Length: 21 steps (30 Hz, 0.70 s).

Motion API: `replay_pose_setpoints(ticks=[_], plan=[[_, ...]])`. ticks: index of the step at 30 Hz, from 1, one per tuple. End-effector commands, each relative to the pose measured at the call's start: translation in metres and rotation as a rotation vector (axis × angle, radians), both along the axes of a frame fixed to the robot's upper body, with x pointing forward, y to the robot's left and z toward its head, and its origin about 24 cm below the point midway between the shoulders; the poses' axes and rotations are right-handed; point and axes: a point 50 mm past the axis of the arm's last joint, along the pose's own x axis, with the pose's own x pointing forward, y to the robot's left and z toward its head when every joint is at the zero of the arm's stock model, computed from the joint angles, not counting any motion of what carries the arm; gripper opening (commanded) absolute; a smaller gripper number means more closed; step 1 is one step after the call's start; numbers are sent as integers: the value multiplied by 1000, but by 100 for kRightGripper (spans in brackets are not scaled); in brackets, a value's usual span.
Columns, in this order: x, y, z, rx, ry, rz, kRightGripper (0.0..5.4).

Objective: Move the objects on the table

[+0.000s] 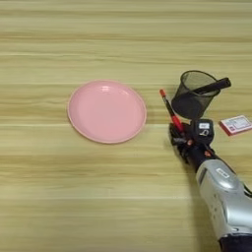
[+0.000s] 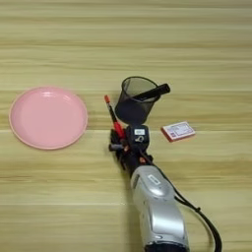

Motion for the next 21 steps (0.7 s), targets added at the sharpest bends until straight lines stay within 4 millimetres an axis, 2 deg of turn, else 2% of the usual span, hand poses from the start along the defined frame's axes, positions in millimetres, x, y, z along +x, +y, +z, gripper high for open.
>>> replay_pose_setpoints(ticks=[1, 4, 21], plan=[[-9, 4, -15, 27, 99, 17, 106], [-9, 4, -15, 27, 100, 17, 81], [-6, 4, -14, 21, 91, 16, 80]])
